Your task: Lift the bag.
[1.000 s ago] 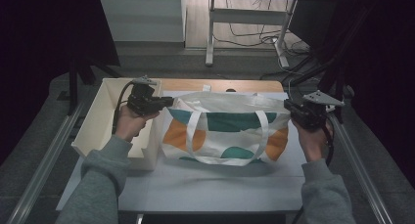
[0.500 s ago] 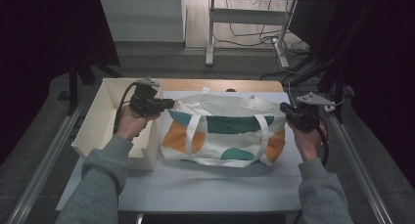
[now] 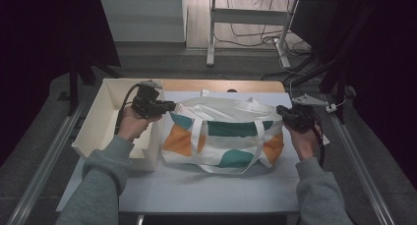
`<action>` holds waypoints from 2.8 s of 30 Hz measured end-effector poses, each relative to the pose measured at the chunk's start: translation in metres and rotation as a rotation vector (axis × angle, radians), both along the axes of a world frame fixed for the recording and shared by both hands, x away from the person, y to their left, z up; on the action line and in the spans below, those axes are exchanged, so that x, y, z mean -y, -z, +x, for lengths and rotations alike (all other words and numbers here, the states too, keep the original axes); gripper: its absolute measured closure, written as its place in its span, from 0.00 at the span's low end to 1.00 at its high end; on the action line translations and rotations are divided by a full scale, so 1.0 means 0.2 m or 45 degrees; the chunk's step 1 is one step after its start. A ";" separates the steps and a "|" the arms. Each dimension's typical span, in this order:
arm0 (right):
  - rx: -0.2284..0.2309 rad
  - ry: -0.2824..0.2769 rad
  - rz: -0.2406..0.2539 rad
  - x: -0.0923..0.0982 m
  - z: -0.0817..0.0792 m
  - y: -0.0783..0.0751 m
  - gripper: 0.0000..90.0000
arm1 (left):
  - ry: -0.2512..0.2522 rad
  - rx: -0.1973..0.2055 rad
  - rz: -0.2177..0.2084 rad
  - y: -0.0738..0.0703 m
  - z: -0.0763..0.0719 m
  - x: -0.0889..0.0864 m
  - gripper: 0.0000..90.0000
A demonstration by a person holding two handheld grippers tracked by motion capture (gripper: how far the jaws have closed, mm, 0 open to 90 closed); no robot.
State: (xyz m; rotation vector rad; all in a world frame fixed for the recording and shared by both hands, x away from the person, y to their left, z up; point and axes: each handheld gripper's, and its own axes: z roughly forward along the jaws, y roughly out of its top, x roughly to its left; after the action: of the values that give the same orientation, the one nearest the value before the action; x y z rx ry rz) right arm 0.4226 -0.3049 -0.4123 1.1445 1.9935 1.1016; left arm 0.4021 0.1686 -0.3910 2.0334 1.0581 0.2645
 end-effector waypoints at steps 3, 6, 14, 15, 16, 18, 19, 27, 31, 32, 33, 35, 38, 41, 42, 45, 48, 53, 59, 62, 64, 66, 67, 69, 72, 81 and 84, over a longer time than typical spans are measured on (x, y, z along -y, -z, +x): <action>0.021 -0.034 0.049 0.01 -0.01 -0.02 0.80 | -0.022 0.027 -0.016 -0.01 -0.01 -0.01 0.67; 0.064 -0.061 0.071 0.00 -0.04 -0.04 0.63 | -0.027 0.059 -0.035 -0.02 -0.04 -0.02 0.52; 0.116 -0.169 0.078 -0.02 -0.13 -0.10 0.54 | 0.025 0.123 -0.074 -0.04 -0.13 -0.03 0.44; 0.120 -0.180 0.077 -0.03 -0.14 -0.10 0.54 | 0.033 0.127 -0.078 -0.04 -0.14 -0.03 0.43; 0.126 -0.194 0.079 -0.03 -0.15 -0.10 0.53 | 0.035 0.134 -0.083 -0.04 -0.15 -0.04 0.43; 0.135 -0.216 0.073 -0.03 -0.18 -0.10 0.53 | 0.045 0.143 -0.086 -0.04 -0.17 -0.03 0.43; 0.142 -0.229 0.072 -0.04 -0.19 -0.10 0.52 | 0.051 0.147 -0.086 -0.04 -0.18 -0.03 0.42; 0.140 -0.306 0.072 -0.04 -0.23 -0.08 0.51 | 0.074 0.169 -0.104 -0.02 -0.24 -0.04 0.40; 0.133 -0.322 0.070 -0.03 -0.25 -0.06 0.51 | 0.079 0.170 -0.107 -0.01 -0.26 -0.05 0.38; 0.130 -0.325 0.066 -0.03 -0.25 -0.05 0.51 | 0.075 0.174 -0.111 -0.01 -0.27 -0.05 0.38; 0.130 -0.330 0.068 -0.03 -0.26 -0.05 0.51 | 0.073 0.178 -0.115 -0.01 -0.27 -0.05 0.37; 0.129 -0.337 0.070 -0.03 -0.27 -0.04 0.50 | 0.072 0.185 -0.122 0.00 -0.29 -0.06 0.36; 0.126 -0.347 0.074 -0.03 -0.29 -0.03 0.50 | 0.065 0.200 -0.133 0.01 -0.33 -0.07 0.35; 0.124 -0.357 0.068 -0.03 -0.31 -0.01 0.50 | 0.056 0.207 -0.140 0.03 -0.37 -0.09 0.34; 0.123 -0.361 0.067 -0.03 -0.31 -0.01 0.50 | 0.055 0.212 -0.142 0.03 -0.39 -0.09 0.34; 0.115 -0.378 0.058 -0.03 -0.34 0.01 0.50 | 0.044 0.228 -0.147 0.05 -0.43 -0.11 0.33; 0.113 -0.388 0.054 -0.03 -0.37 0.03 0.50 | 0.036 0.236 -0.155 0.07 -0.48 -0.13 0.33; 0.109 -0.401 0.048 -0.01 -0.40 0.07 0.50 | 0.013 0.230 -0.163 0.12 -0.55 -0.17 0.31; 0.095 -0.401 0.041 0.01 -0.44 0.11 0.49 | -0.022 0.230 -0.154 0.15 -0.62 -0.20 0.23; 0.082 -0.395 0.039 0.02 -0.47 0.13 0.49 | -0.030 0.223 -0.146 0.18 -0.64 -0.21 0.20; 0.079 -0.396 0.035 0.03 -0.49 0.15 0.50 | -0.022 0.211 -0.136 0.20 -0.66 -0.22 0.20; 0.068 -0.399 0.022 0.03 -0.50 0.17 0.49 | -0.022 0.202 -0.127 0.22 -0.67 -0.22 0.20; 0.067 -0.397 0.018 0.03 -0.51 0.18 0.49 | -0.024 0.197 -0.124 0.23 -0.68 -0.23 0.19; 0.058 -0.392 0.017 0.04 -0.53 0.20 0.49 | -0.029 0.188 -0.125 0.25 -0.69 -0.23 0.19; 0.048 -0.384 0.023 0.06 -0.55 0.24 0.49 | -0.036 0.173 -0.120 0.28 -0.71 -0.24 0.19; 0.041 -0.376 -0.043 0.08 -0.58 0.31 0.49 | -0.054 0.103 -0.111 0.40 -0.75 -0.27 0.18; 0.038 -0.381 -0.066 0.09 -0.59 0.33 0.49 | -0.053 0.093 -0.102 0.42 -0.75 -0.27 0.18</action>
State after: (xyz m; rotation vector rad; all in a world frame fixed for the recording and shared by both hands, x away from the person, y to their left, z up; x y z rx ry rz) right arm 0.3049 -0.3223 -0.4788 0.8156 2.2054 1.1961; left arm 0.2517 0.2220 -0.4749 1.9179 1.0505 0.3107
